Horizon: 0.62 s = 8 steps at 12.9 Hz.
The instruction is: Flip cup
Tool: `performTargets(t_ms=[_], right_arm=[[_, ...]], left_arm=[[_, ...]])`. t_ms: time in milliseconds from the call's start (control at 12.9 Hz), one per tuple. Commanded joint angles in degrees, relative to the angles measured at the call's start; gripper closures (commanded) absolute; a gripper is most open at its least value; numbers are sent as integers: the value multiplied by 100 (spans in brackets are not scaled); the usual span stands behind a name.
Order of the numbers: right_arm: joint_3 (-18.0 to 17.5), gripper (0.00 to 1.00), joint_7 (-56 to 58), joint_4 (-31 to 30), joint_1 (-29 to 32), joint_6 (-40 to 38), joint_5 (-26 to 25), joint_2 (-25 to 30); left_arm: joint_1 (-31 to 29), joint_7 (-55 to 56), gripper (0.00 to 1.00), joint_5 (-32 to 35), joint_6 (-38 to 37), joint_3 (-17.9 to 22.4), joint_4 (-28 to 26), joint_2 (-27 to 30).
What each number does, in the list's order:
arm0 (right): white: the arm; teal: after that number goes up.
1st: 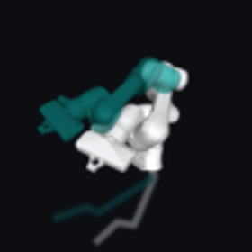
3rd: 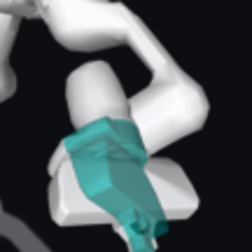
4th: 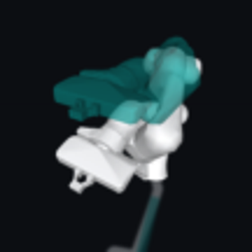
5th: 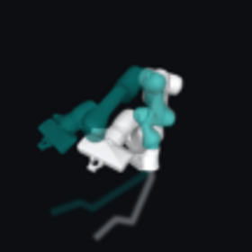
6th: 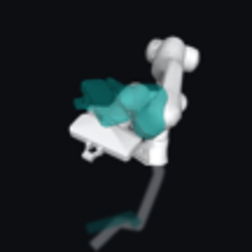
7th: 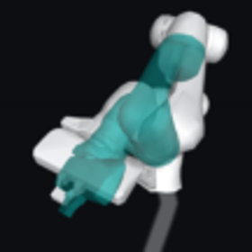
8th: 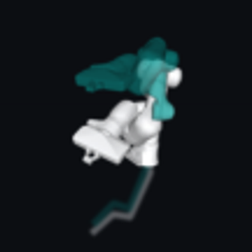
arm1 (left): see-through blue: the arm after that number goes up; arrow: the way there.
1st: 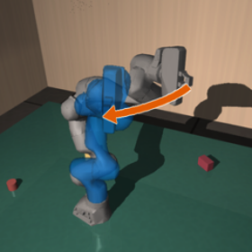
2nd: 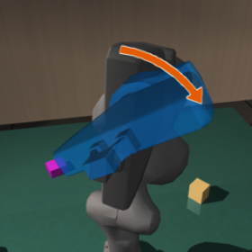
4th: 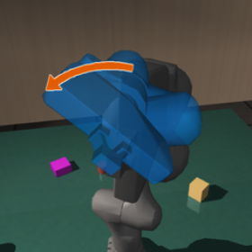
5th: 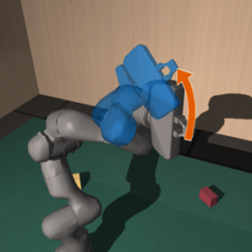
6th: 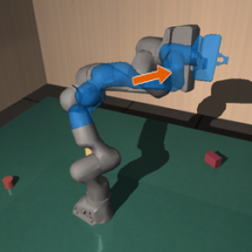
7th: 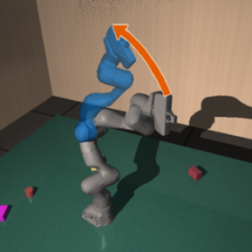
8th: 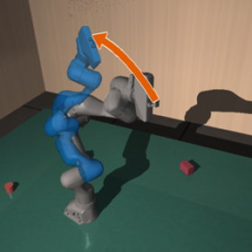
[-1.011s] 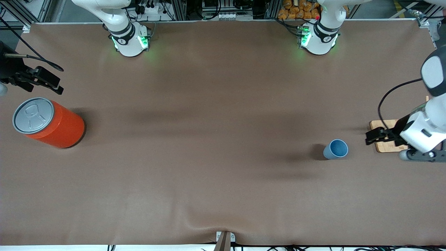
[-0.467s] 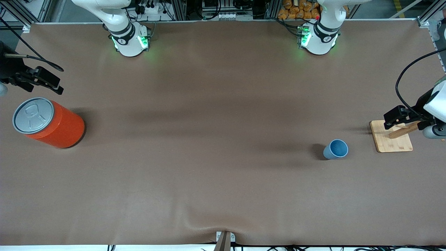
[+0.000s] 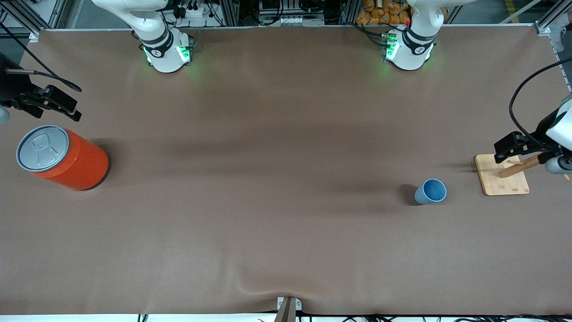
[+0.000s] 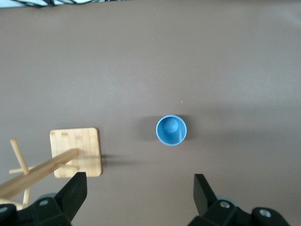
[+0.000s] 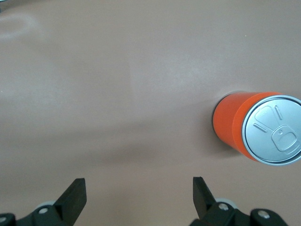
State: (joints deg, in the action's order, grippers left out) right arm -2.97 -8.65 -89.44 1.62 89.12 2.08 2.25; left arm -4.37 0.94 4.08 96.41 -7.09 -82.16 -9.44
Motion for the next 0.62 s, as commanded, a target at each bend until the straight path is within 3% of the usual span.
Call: performTargets(t_ms=[0,389,544], right_arm=[[-2,0,56,102,48,-71,20,-58],[-2,0,56,102,48,-71,20,-58],[-2,0,47,102,48,-71,20,-58]], left_arm=[[-221,82,0,-319,-193,-38,-176,336],[-240,300,0,-670,-201,-125,-817,917],[-257,503,0,-707,-289,-353,-906,1040]])
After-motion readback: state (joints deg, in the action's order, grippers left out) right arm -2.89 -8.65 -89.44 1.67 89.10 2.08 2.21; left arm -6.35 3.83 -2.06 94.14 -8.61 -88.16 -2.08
